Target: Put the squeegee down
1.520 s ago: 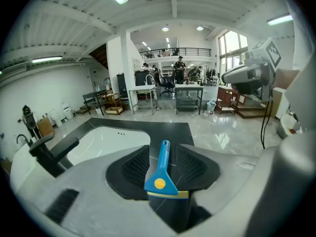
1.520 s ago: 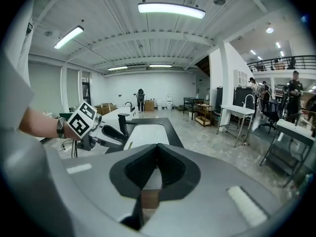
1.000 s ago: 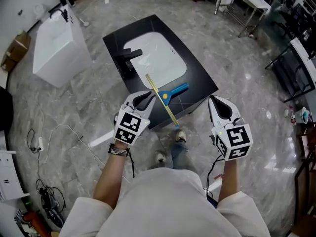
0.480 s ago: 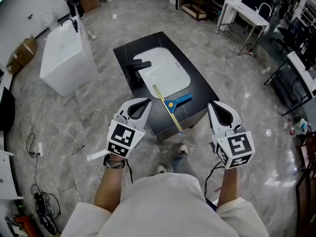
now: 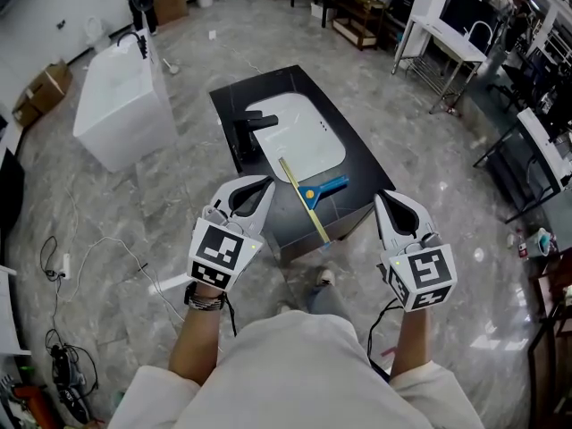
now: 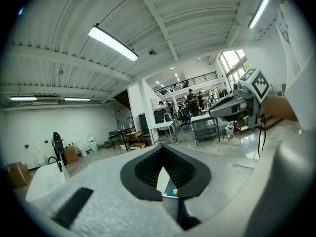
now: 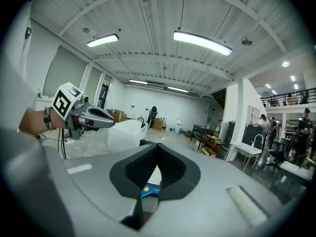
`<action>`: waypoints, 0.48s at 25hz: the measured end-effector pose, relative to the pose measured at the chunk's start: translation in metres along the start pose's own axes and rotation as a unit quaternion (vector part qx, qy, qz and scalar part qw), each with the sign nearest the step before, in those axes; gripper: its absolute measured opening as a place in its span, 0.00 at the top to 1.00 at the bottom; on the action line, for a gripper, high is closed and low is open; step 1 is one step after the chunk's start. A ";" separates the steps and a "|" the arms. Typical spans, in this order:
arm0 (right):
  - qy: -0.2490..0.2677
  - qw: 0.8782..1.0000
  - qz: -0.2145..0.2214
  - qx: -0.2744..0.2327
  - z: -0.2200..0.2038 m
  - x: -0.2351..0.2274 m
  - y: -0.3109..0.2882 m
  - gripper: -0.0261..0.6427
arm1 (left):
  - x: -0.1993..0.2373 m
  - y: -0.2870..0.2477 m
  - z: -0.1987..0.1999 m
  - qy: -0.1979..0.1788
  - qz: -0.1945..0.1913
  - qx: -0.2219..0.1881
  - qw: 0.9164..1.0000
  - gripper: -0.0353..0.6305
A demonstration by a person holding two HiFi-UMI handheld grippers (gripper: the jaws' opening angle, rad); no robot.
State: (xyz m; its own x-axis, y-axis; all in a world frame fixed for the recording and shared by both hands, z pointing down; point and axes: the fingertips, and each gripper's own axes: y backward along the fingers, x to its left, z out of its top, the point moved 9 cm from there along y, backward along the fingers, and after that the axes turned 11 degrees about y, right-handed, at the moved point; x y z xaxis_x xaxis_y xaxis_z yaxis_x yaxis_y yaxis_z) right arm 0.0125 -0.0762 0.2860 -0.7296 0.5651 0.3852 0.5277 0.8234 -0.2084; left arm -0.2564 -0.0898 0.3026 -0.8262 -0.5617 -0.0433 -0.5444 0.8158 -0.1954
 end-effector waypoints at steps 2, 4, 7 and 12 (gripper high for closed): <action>-0.001 1.000 -0.001 -0.001 0.000 0.000 0.000 0.95 | -0.002 0.001 -0.002 -0.003 -0.001 0.001 1.000 0.94; -0.001 1.000 -0.002 -0.003 0.000 -0.001 0.001 0.95 | -0.003 0.001 -0.002 -0.007 -0.001 0.002 1.000 0.94; -0.002 1.000 -0.001 -0.003 0.001 -0.002 0.001 0.95 | -0.002 0.001 -0.001 -0.010 0.000 0.004 1.000 0.94; -0.005 1.000 0.002 0.000 -0.002 0.001 0.003 0.95 | -0.005 0.004 -0.004 -0.012 -0.001 0.007 1.000 0.94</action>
State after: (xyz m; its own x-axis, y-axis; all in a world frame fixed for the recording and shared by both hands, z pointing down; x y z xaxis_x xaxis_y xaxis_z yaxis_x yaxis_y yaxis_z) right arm 0.0140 -0.0732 0.2880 -0.7319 0.5688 0.3753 0.5303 0.8213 -0.2106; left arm -0.2555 -0.0832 0.3056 -0.8211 -0.5670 -0.0654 -0.5442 0.8122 -0.2101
